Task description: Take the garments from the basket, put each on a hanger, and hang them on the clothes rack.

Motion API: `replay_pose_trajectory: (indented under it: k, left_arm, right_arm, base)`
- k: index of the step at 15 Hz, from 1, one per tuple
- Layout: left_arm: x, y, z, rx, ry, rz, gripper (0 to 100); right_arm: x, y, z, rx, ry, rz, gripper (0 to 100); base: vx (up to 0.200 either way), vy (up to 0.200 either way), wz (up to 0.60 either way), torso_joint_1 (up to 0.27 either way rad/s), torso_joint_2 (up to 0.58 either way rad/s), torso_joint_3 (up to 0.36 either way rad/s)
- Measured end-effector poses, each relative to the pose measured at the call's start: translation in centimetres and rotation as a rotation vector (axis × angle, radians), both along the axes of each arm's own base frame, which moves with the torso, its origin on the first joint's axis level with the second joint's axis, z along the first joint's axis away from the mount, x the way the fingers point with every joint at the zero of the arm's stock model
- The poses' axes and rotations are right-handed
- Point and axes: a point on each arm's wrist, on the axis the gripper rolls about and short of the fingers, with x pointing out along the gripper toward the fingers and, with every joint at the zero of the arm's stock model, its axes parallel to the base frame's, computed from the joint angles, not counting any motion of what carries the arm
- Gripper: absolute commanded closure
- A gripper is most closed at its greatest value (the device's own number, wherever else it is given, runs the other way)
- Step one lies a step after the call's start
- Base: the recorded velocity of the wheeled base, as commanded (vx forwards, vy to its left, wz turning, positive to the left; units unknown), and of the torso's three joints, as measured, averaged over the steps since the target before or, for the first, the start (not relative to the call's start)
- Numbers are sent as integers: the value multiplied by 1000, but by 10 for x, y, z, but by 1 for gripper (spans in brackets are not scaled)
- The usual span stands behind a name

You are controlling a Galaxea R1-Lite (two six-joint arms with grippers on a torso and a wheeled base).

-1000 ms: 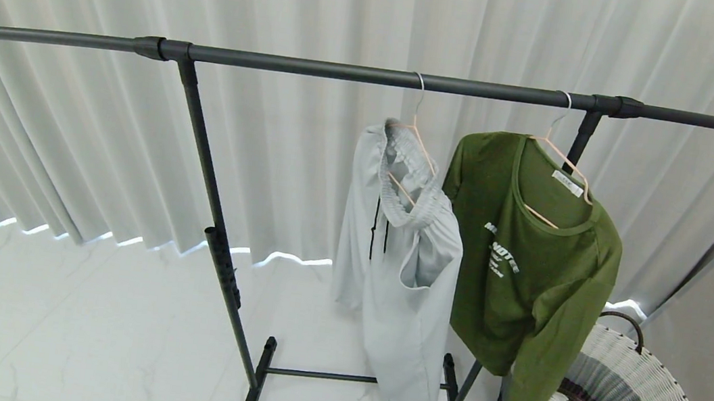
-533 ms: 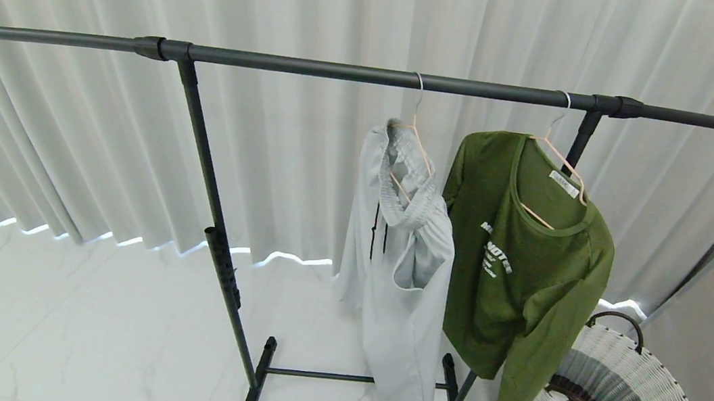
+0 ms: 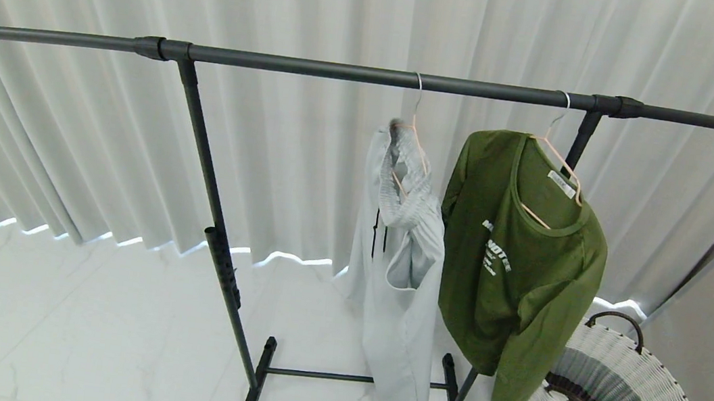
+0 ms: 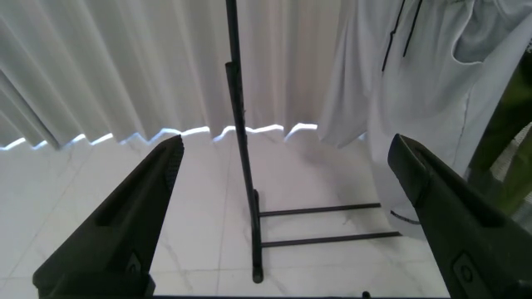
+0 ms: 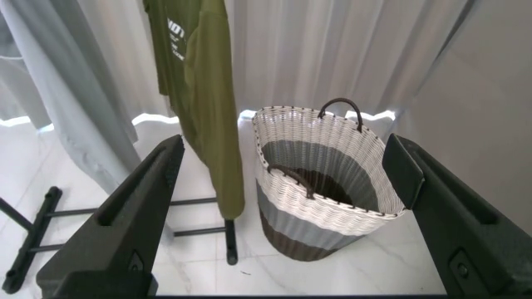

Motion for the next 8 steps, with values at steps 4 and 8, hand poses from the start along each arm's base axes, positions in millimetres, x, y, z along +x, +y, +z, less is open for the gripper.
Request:
replay_pose_trajectory:
  k: [4, 8]
  left_arm:
    - [0, 0, 0, 0, 0, 0, 0]
    - [0, 0, 0, 0, 0, 0, 0]
  right_arm:
    - [0, 0, 0, 0, 0, 0, 0]
    - [0, 0, 0, 0, 0, 0, 0]
  base:
    - [0, 0, 0, 0, 0, 0]
    - [0, 0, 0, 0, 0, 0]
